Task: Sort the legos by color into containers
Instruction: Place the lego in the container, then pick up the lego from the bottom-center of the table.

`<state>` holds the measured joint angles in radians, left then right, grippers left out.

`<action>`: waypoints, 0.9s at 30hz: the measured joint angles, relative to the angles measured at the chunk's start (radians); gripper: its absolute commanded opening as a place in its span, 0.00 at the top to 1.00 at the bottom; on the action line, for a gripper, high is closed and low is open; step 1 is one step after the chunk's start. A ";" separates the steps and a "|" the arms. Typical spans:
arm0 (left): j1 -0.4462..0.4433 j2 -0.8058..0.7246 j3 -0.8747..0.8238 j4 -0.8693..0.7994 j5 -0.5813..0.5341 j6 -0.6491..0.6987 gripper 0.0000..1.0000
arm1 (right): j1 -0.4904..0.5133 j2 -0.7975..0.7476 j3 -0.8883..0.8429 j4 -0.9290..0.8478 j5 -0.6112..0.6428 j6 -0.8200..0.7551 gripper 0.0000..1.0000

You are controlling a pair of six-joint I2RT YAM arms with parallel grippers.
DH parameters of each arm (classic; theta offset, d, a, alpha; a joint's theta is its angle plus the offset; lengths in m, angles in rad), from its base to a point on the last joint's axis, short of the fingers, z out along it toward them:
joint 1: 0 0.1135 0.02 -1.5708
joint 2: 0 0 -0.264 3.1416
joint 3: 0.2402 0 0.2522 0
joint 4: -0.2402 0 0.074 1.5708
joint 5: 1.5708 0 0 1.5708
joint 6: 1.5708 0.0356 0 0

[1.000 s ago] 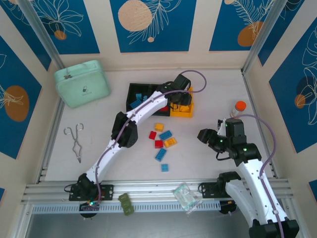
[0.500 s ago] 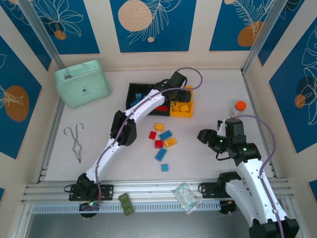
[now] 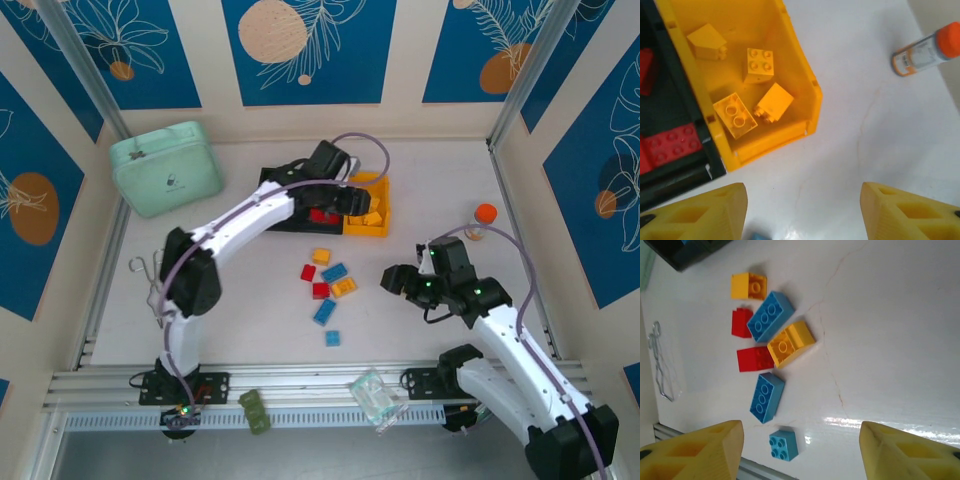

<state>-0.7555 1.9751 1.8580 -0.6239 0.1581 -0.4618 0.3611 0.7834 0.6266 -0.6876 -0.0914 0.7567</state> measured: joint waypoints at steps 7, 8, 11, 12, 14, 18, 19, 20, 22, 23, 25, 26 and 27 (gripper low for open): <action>0.013 -0.327 -0.499 0.125 0.018 -0.021 0.35 | 0.164 0.136 0.025 0.038 0.085 0.045 0.27; 0.014 -0.356 -0.554 0.136 0.018 -0.030 0.35 | 0.184 0.156 0.032 0.045 0.093 0.050 0.27; 0.023 -0.454 -0.719 0.150 0.016 -0.056 0.34 | 0.242 0.225 0.058 0.060 0.119 0.064 0.26; 0.027 -0.488 -0.764 0.153 0.013 -0.064 0.34 | 0.263 0.250 0.067 0.068 0.127 0.068 0.25; 0.034 -0.552 -0.834 0.156 0.006 -0.081 0.34 | 0.302 0.295 0.086 0.077 0.143 0.081 0.25; 0.054 -0.704 -0.955 0.165 -0.013 -0.125 0.34 | 0.377 0.378 0.115 0.108 0.161 0.106 0.25; 0.062 -0.746 -0.988 0.164 -0.018 -0.141 0.34 | 0.395 0.402 0.122 0.116 0.165 0.114 0.25; 0.069 -0.777 -1.015 0.165 -0.021 -0.153 0.34 | 0.409 0.424 0.127 0.125 0.168 0.119 0.25; 0.092 -0.853 -1.082 0.161 -0.026 -0.185 0.33 | 0.438 0.477 0.138 0.144 0.171 0.135 0.25; 0.101 -0.878 -1.107 0.158 -0.029 -0.195 0.33 | 0.450 0.504 0.144 0.153 0.171 0.138 0.25; 0.122 -0.927 -1.157 0.146 -0.032 -0.220 0.33 | 0.473 0.560 0.163 0.164 0.171 0.146 0.25; 0.129 -0.940 -1.173 0.142 -0.033 -0.227 0.33 | 0.481 0.586 0.174 0.168 0.170 0.150 0.25; 0.135 -0.954 -1.190 0.135 -0.034 -0.238 0.33 | 0.491 0.613 0.187 0.174 0.170 0.151 0.25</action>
<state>-0.6201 1.0206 0.6678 -0.4892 0.1238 -0.7002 0.8516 1.3964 0.8135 -0.5140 0.0784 0.9077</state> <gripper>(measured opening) 0.667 0.750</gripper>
